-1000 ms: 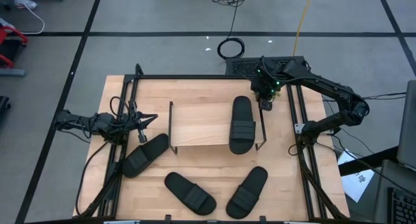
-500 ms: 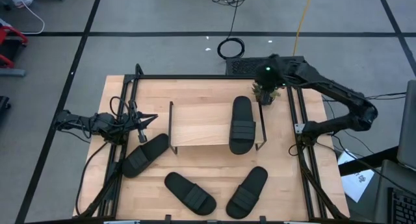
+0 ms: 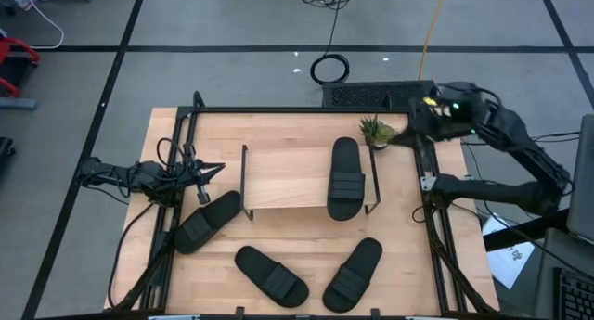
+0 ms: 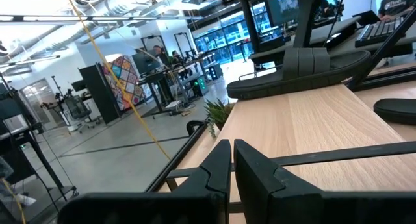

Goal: Pick and place slides into the shelf
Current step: Put the black slide on the shelf

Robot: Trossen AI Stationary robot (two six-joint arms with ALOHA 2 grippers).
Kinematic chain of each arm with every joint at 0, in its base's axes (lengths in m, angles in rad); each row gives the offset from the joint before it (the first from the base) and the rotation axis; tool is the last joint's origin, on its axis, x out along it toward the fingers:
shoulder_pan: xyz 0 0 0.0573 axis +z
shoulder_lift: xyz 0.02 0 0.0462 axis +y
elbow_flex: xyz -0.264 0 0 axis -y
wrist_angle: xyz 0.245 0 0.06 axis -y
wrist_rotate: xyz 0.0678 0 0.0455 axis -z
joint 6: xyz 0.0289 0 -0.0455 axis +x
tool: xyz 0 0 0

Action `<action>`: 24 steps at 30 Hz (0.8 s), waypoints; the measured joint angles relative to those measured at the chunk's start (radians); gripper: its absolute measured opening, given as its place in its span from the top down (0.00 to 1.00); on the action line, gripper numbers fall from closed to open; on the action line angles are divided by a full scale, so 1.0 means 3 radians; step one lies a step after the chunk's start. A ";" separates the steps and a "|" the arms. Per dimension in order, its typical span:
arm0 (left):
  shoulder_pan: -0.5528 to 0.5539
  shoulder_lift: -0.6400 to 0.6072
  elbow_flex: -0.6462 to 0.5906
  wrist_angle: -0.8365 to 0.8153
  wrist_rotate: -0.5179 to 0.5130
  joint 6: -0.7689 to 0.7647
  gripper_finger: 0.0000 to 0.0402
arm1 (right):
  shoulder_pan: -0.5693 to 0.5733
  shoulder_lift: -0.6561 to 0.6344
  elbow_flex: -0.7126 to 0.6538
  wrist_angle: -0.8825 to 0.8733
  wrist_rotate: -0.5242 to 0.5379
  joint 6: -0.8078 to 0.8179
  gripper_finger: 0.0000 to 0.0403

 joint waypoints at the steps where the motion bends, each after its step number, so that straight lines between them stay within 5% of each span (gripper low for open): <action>1: 0.0001 -0.0001 0.0000 0.0000 0.0000 0.0007 0.94 | 0.0001 -0.0080 -0.0067 0.0075 -0.0189 0.0000 1.00; 14: 0.0000 -0.0001 0.0000 -0.0003 -0.0001 0.0001 0.94 | 0.0153 -0.1337 -0.1976 0.2032 0.0042 0.1725 1.00; 19: 0.0001 -0.0001 0.0000 -0.0037 -0.0002 -0.0005 0.94 | 0.0438 -0.1717 -0.2357 0.2151 0.0399 0.1869 1.00; 24: 0.0000 -0.0001 0.0000 -0.0066 -0.0004 -0.0008 0.94 | 0.0718 -0.1905 -0.2568 0.2209 0.0398 0.1899 1.00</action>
